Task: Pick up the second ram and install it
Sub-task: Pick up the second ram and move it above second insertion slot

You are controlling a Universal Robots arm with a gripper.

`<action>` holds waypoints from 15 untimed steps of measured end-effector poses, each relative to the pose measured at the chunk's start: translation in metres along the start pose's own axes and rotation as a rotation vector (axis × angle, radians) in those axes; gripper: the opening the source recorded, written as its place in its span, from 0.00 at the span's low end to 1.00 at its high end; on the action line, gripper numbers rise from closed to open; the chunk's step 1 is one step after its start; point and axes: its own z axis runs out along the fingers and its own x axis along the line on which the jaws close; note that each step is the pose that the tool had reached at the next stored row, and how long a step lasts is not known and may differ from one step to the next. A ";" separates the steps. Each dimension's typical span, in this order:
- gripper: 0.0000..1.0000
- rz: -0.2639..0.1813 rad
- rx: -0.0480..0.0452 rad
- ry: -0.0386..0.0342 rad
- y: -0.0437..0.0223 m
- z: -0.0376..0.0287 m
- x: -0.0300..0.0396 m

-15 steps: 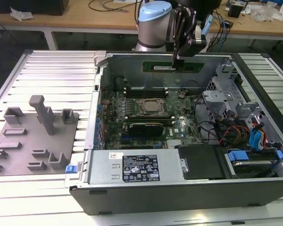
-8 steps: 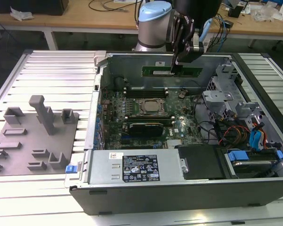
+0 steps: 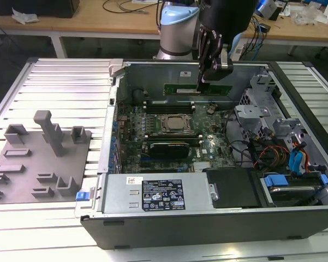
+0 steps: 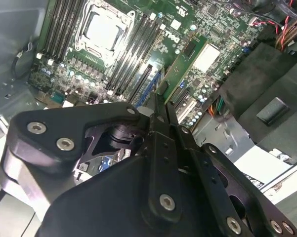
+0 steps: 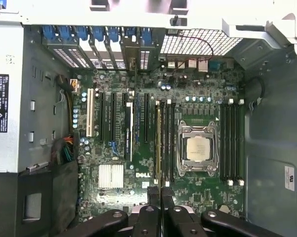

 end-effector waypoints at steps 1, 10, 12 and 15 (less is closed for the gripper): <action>0.13 0.000 0.0001 -0.0001 -0.0001 0.0013 0.0001; 0.13 0.000 0.0001 0.0000 -0.0005 0.0098 0.0003; 0.13 0.000 0.0001 0.0000 -0.0006 0.0120 0.0004; 0.13 0.000 0.0000 0.0000 -0.0007 0.0132 0.0004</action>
